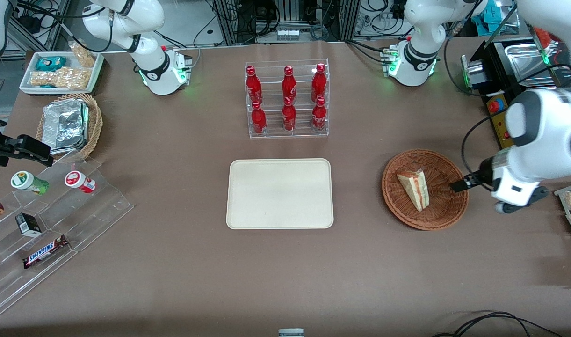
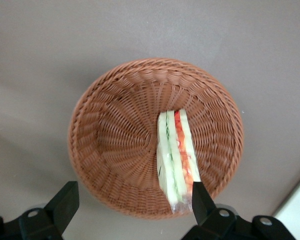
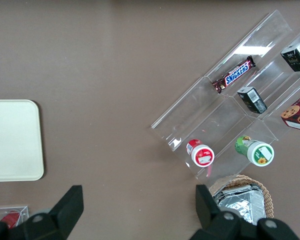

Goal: Place sandwich from basket to tray
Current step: 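Lower the open left gripper over the sandwich in the basket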

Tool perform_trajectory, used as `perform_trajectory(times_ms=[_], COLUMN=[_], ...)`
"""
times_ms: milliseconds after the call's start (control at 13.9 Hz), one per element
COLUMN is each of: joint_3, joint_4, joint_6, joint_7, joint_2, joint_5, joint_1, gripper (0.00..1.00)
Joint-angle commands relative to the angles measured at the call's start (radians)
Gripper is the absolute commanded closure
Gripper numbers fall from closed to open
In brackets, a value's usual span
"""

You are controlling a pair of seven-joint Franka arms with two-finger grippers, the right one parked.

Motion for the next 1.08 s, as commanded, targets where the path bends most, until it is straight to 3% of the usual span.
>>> perform_trajectory(times_ms=[0, 360, 1008], joint_3=[-0.004, -0.004, -0.001], joint_4=[-0.226, -0.266, -0.271], joint_6=[0.271, 0.429, 0.472], joint_7=[-0.042, -0.17, -0.196], joint_2=[-0.039, 0.036, 0.121], joint_5=[-0.014, -0.031, -0.031], joint_1=[-0.017, -0.08, -0.138], gripper=[0.0, 0.0, 0.0])
